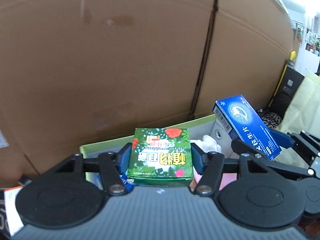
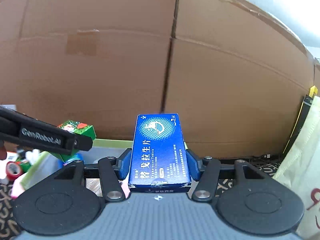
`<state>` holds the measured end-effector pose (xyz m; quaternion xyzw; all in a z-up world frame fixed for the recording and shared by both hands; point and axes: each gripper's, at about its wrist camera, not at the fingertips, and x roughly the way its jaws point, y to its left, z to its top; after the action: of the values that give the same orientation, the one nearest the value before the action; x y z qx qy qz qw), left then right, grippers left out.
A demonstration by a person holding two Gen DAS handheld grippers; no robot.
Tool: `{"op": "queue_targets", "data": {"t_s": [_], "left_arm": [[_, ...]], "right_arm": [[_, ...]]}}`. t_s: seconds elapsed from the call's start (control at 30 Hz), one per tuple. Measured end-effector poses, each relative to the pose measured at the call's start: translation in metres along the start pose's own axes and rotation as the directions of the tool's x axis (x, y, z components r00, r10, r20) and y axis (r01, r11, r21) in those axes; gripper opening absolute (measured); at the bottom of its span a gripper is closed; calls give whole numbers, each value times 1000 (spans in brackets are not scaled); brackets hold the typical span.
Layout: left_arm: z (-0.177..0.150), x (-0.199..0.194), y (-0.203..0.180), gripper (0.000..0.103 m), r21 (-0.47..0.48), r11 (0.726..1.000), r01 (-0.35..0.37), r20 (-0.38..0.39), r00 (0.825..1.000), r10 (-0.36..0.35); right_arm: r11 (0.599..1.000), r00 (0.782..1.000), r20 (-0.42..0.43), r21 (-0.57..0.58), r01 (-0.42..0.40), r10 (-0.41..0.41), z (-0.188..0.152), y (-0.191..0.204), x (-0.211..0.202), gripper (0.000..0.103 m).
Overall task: Organize objects
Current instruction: 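Lower the green box and blue medicine box into the lime-green box, open both tools, then withdraw both tools from the green box toward the remaining items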
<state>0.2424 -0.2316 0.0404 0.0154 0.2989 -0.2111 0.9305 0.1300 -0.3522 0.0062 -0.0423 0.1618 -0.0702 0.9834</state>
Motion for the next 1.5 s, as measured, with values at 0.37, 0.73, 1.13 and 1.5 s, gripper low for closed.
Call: {"op": "queue_targets", "data": {"t_s": [0.37, 0.73, 1.13, 1.5], "left_arm": [[-27, 48, 0, 98, 9, 1000, 0, -8, 1000, 0], [-35, -30, 15, 103, 56, 998, -38, 100, 994, 32], [-140, -134, 128, 103, -81, 974, -210, 30, 977, 213], [-183, -189, 208, 103, -206, 929, -307, -6, 950, 313]], "right_arm": [[998, 995, -104, -70, -3, -4, -30, 2, 37, 79], [1000, 1000, -20, -15, -14, 13, -16, 11, -33, 86], [957, 959, -15, -71, -283, 282, -63, 110, -110, 92], [884, 891, -113, -116, -452, 441, -81, 202, -114, 88]]}}
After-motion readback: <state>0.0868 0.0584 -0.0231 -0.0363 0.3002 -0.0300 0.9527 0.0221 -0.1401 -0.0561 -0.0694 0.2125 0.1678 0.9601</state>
